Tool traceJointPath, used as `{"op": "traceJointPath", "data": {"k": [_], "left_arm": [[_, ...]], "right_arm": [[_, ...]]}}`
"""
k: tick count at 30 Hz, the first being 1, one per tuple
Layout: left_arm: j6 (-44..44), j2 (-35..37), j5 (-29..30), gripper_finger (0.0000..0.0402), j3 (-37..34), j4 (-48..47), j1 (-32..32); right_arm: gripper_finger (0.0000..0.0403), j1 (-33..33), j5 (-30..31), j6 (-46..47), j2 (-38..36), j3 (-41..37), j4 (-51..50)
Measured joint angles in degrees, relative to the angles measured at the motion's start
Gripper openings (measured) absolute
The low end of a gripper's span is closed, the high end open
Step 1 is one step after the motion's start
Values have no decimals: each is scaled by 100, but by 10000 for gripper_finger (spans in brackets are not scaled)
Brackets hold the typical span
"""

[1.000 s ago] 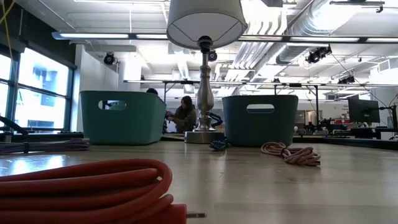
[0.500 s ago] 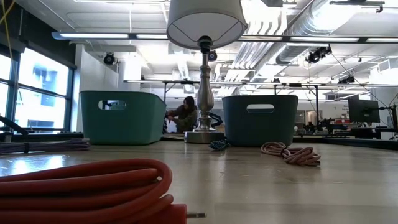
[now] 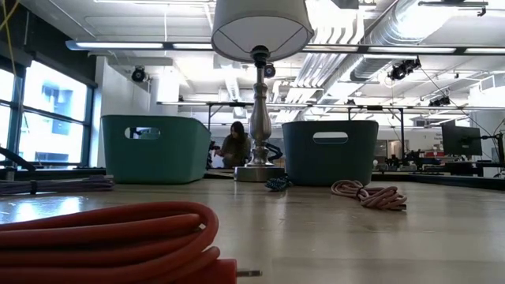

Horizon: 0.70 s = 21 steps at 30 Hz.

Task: Pick & Place USB Port
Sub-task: Put the pink patterned charger cable into the blue bin

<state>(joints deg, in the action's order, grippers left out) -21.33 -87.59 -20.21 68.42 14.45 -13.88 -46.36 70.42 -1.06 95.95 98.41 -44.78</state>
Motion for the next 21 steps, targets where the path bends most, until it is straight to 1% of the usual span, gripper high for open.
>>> {"op": "traceJointPath", "data": {"k": [2,5,8,10,12,14,18,21], "left_arm": [[259,106,29,217,0,-250,1],[271,318,96,217,-2,-542,-1],[227,513,158,218,4,-777,-1],[217,623,172,218,-1,-1035,-1],[209,710,197,218,0,-1218,-1],[162,777,197,218,0,-1402,-1],[63,771,195,218,-2,-1646,-1],[62,775,194,218,-2,-1801,-3]], "right_arm": [[1,-26,270,892,-271,11,-786],[0,79,274,2388,-720,11,-2222],[0,407,225,3831,-1209,11,-3521],[0,773,137,4432,-1490,11,-4078],[0,1210,-43,4621,-1729,11,-4274],[0,1680,-235,4537,-1887,11,-4230],[0,2613,-622,3909,-1973,11,-3995],[0,3315,-1078,3369,-1875,11,-3783]]}}
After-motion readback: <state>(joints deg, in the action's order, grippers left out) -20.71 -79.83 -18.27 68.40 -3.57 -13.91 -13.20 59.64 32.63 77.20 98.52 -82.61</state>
